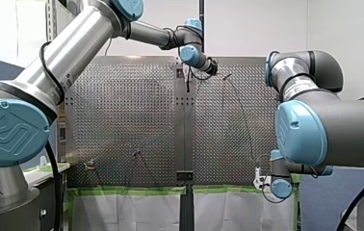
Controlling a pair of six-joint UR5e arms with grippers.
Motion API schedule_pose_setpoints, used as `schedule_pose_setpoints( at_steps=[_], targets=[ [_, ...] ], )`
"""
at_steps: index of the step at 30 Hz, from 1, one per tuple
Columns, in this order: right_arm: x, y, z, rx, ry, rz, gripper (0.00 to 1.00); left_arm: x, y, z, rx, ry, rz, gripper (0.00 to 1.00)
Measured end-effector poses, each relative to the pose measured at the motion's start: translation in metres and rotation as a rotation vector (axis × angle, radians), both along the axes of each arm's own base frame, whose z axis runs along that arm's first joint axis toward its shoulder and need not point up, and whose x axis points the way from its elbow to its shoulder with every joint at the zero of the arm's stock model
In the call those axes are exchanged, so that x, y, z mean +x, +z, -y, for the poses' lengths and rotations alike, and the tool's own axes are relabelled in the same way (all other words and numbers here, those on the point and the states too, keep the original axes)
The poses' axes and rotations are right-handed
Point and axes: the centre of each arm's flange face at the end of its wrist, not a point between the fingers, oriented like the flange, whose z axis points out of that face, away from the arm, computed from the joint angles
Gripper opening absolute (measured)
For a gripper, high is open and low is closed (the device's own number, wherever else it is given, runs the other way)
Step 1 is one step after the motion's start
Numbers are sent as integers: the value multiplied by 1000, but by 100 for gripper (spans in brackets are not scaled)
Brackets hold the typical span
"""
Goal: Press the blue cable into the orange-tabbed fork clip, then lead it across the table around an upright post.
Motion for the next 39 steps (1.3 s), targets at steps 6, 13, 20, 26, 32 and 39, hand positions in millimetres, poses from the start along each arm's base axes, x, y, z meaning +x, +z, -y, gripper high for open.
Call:
schedule_pose_setpoints(
  at_steps=[6, 13, 20, 26, 32, 39],
  targets=[
    [0, 0, 0, 0, 0, 0, 0, -3, -19, 0, 23, -3, -19, 100],
    [0, 0, 0, 3, 0, 0, 0, -5, -21, 2, 32, -7, -15, 100],
    [0, 0, 0, 2, 1, 0, 0, -6, -21, 2, 34, -6, -13, 100],
    [0, 0, 0, 0, 2, 0, 0, -6, -21, 2, 35, -4, -13, 100],
    [1, 0, 0, -1, 2, 0, 0, -6, -21, 2, 36, 4, -14, 100],
    [0, 0, 0, -3, 2, 0, 0, -6, -21, 1, 38, 5, -16, 100]
  ],
)
